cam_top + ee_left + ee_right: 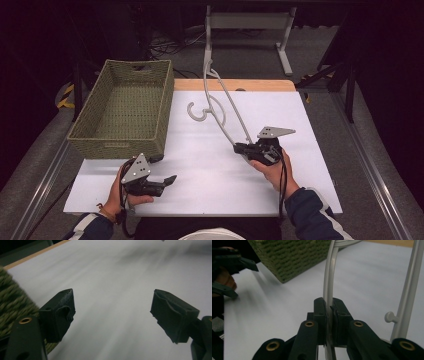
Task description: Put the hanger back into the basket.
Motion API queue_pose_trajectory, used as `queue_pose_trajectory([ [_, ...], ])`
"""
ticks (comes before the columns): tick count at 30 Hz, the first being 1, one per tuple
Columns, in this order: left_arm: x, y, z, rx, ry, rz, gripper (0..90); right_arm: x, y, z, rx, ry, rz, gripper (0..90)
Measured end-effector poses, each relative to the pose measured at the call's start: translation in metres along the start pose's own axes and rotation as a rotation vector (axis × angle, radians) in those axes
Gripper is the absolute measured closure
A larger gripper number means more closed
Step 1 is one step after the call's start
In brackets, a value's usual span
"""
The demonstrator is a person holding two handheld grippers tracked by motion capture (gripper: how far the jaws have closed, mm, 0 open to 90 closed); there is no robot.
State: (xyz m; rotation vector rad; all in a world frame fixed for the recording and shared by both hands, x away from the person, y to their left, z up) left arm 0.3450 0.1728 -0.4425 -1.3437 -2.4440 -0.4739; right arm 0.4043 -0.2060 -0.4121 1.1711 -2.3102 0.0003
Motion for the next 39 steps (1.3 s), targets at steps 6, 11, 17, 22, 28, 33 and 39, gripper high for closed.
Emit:
queue_pose_trajectory([
  [6,-0.021,-0.005,-0.028,0.047,-0.107,0.066,24.7,0.012,0.007,-0.003,-0.005,-0.095,-0.030,83.4],
  [11,-0.045,-0.005,-0.051,0.072,-0.167,0.108,27.5,0.017,0.013,-0.004,-0.013,-0.150,-0.047,83.4],
  [17,-0.070,-0.002,-0.078,0.099,-0.248,0.168,42.4,0.014,0.019,-0.001,-0.014,-0.175,-0.069,83.4],
  [22,-0.087,0.001,-0.085,0.136,-0.264,0.216,49.4,0.011,0.022,0.001,-0.007,-0.180,-0.084,83.4],
  [28,-0.102,0.004,-0.086,0.156,-0.251,0.228,52.7,0.003,0.028,0.004,0.005,-0.164,-0.095,83.3],
  [33,-0.103,0.004,-0.086,0.152,-0.252,0.239,57.9,-0.002,0.032,0.006,0.023,-0.154,-0.110,83.2],
  [39,-0.100,0.007,-0.082,0.193,-0.298,0.276,65.2,-0.003,0.033,0.005,0.027,-0.170,-0.120,83.0],
])
Point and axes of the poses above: each handheld gripper's, and its own axes: x roughly backward along the jaws, z roughly out of its underside, y roughly to its left, the point moved 1 cm from there along -x, roughly forward along the jaws, and after that the axes turned 3 degrees about -x, right-handed, at the moved point
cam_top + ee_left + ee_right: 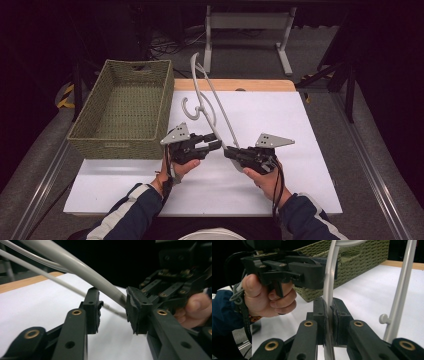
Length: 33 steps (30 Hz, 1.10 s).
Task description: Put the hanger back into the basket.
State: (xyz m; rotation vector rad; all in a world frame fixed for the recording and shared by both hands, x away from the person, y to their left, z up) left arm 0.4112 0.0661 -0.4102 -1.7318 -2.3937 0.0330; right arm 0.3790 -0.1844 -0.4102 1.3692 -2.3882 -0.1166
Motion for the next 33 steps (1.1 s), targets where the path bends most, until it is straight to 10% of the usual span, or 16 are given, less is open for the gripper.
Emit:
queue_pose_trajectory([
  [19,0.003,-0.004,-0.010,0.006,-0.007,0.008,67.9,-0.016,0.018,0.004,0.095,0.023,-0.012,82.2],
  [33,0.009,-0.010,-0.024,-0.044,0.155,-0.060,81.2,-0.008,0.024,0.013,0.130,0.075,0.065,53.6],
])
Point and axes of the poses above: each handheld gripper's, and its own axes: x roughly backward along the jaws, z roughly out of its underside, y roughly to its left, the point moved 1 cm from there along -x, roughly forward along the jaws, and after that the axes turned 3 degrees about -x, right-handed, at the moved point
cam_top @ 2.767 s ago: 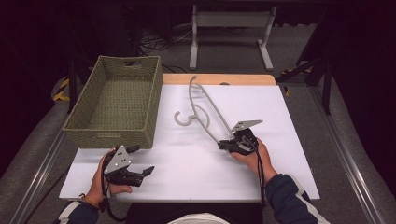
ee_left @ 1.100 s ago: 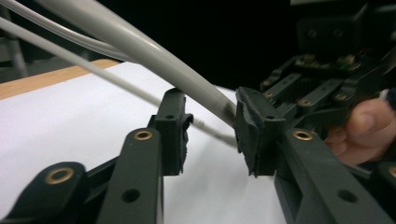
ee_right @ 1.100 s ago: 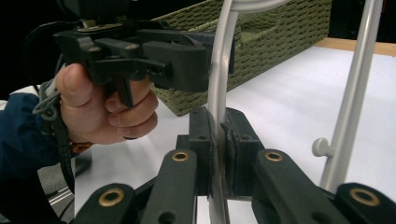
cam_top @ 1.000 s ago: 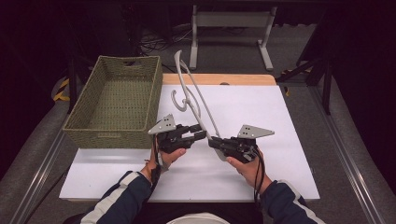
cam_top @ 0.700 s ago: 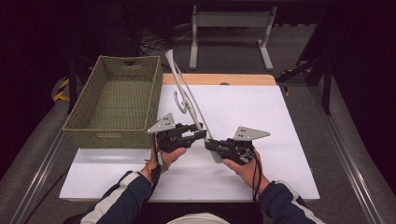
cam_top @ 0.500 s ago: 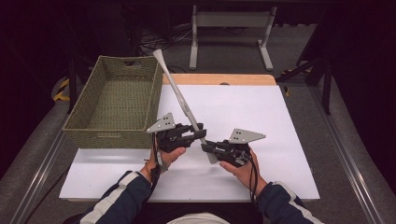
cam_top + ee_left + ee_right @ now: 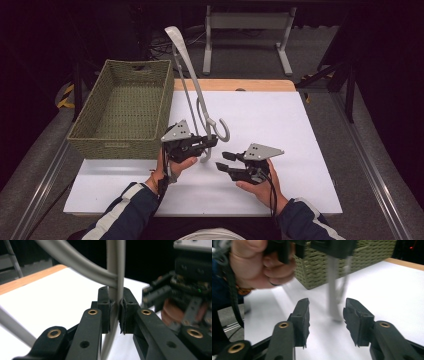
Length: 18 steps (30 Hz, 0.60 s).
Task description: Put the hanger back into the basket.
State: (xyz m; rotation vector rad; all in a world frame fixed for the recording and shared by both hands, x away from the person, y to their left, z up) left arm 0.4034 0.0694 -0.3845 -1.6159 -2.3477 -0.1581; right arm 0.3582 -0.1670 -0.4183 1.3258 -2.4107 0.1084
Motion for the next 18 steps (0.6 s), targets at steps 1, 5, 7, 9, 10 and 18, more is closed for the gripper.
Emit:
queue_pose_trajectory([
  [1,0.001,0.000,-0.001,-0.015,0.021,-0.022,81.2,0.004,-0.002,0.001,-0.003,0.001,0.008,53.0],
  [5,0.003,0.000,-0.005,-0.033,0.054,-0.058,81.3,0.023,-0.013,0.006,0.000,0.009,0.065,53.0],
  [7,0.004,0.000,-0.010,-0.042,0.066,-0.062,81.3,0.035,-0.020,0.010,0.004,0.019,0.106,53.5],
  [9,0.005,-0.001,-0.019,-0.051,0.060,-0.071,81.3,0.043,-0.026,0.013,-0.009,0.019,0.133,53.2],
  [10,0.005,-0.001,-0.022,-0.054,0.064,-0.074,81.4,0.050,-0.031,0.016,-0.007,0.018,0.168,52.8],
  [18,0.018,0.003,-0.070,-0.112,0.045,-0.140,81.3,0.073,-0.049,0.027,-0.050,0.006,0.229,48.9],
])
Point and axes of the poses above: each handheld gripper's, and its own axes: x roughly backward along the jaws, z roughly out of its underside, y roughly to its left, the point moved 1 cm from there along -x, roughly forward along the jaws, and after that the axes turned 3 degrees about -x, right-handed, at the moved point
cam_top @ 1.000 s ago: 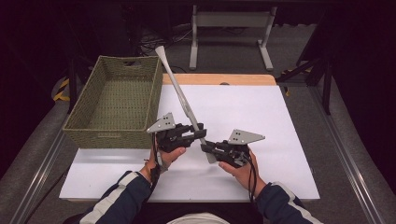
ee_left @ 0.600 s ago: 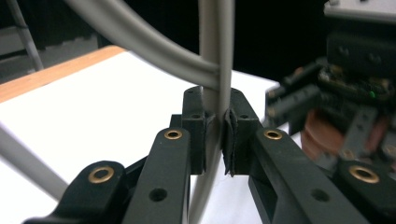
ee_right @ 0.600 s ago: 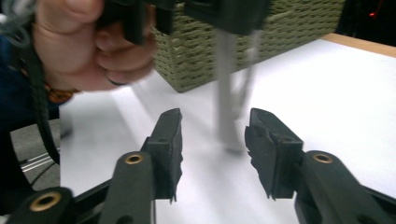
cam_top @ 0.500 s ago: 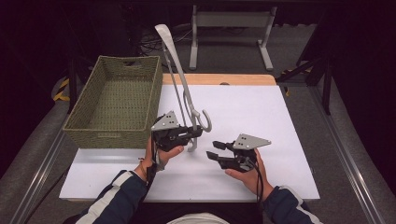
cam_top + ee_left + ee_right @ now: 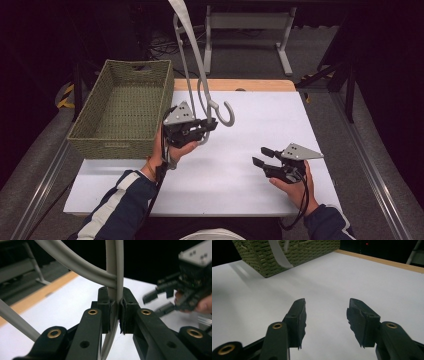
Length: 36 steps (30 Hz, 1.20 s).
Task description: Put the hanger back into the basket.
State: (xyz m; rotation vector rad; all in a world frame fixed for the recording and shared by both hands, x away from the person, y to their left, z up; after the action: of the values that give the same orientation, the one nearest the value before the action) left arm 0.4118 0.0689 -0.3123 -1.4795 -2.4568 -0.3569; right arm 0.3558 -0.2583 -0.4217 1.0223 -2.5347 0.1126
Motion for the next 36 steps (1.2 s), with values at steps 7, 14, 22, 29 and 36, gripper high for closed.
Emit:
queue_pose_trajectory([
  [7,0.022,0.011,-0.023,-0.022,-0.006,-0.076,81.4,-0.003,-0.001,0.000,-0.023,0.020,0.004,48.0],
  [14,0.055,0.032,-0.034,-0.016,-0.012,-0.163,81.4,-0.005,-0.001,0.001,-0.026,0.035,-0.001,45.0],
  [22,0.081,0.057,-0.025,0.003,0.030,-0.251,81.4,-0.005,-0.001,0.001,-0.025,0.035,0.006,41.7],
  [29,0.095,0.079,-0.005,0.051,0.073,-0.296,81.3,-0.006,0.004,0.000,0.028,0.029,0.018,39.0],
  [36,0.104,0.098,0.014,0.076,0.135,-0.343,81.4,-0.008,0.007,0.000,0.058,0.039,0.029,36.9],
])
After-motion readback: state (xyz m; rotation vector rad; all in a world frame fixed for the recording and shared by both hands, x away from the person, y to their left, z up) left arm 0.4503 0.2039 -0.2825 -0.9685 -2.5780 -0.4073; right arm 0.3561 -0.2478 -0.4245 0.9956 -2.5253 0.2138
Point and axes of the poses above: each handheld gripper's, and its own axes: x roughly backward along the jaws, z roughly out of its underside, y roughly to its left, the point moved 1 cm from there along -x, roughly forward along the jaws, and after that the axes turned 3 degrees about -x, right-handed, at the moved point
